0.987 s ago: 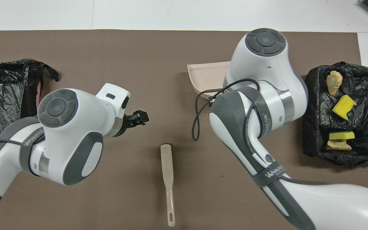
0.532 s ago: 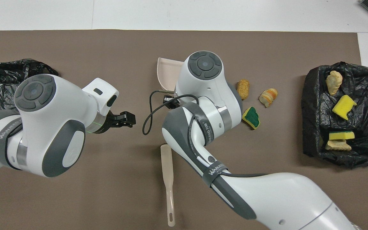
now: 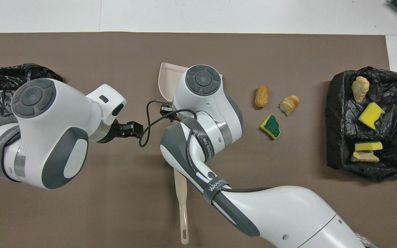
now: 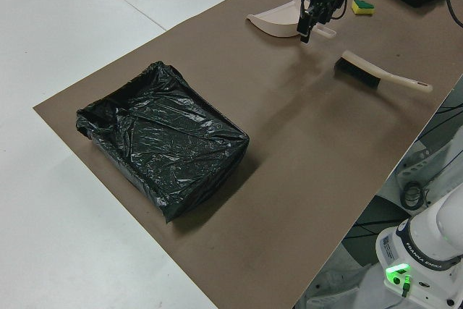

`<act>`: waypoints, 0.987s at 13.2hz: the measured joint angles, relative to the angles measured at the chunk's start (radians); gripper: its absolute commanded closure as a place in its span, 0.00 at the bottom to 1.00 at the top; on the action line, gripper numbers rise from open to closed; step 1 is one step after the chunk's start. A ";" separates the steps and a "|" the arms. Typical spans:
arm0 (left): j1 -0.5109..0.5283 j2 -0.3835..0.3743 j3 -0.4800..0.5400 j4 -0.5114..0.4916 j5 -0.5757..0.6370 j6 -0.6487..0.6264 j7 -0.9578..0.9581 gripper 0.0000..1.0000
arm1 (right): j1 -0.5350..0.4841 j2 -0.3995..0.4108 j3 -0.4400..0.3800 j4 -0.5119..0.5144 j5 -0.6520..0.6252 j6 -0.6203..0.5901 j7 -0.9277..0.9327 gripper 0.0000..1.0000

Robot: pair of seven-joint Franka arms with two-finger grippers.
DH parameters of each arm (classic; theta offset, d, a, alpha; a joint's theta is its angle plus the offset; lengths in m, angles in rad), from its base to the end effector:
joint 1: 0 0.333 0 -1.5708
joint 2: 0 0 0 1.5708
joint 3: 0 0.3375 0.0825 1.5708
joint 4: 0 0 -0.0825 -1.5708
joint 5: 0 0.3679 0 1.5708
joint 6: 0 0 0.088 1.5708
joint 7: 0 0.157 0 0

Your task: Sweep and dump trash in bin

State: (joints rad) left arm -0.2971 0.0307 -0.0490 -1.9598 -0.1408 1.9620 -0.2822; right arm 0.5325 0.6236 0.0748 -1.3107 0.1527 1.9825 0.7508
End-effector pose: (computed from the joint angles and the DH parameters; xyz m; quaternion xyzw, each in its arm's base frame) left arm 0.5087 -0.1999 0.4348 0.9978 -0.0041 -0.0337 0.0578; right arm 0.5992 0.4228 0.3554 -0.9896 0.1075 0.0387 0.0873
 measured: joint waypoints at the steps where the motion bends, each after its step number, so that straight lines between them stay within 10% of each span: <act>1: 0.008 0.002 0.001 0.000 -0.003 0.000 0.034 0.00 | -0.003 -0.009 -0.003 0.007 0.000 -0.027 0.000 0.00; 6: 0.042 0.066 -0.001 0.001 -0.039 0.053 0.229 0.00 | -0.034 -0.186 -0.007 0.004 0.025 -0.231 -0.018 0.00; 13: -0.028 0.218 -0.032 0.178 -0.065 0.085 0.196 0.00 | 0.082 -0.462 -0.002 -0.430 0.027 -0.142 -0.018 0.00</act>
State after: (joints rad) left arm -0.3255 0.2484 -0.0814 -1.7821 -0.2059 2.0473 -0.0860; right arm 0.6146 0.1612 0.0728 -1.7406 0.1793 1.8406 0.7333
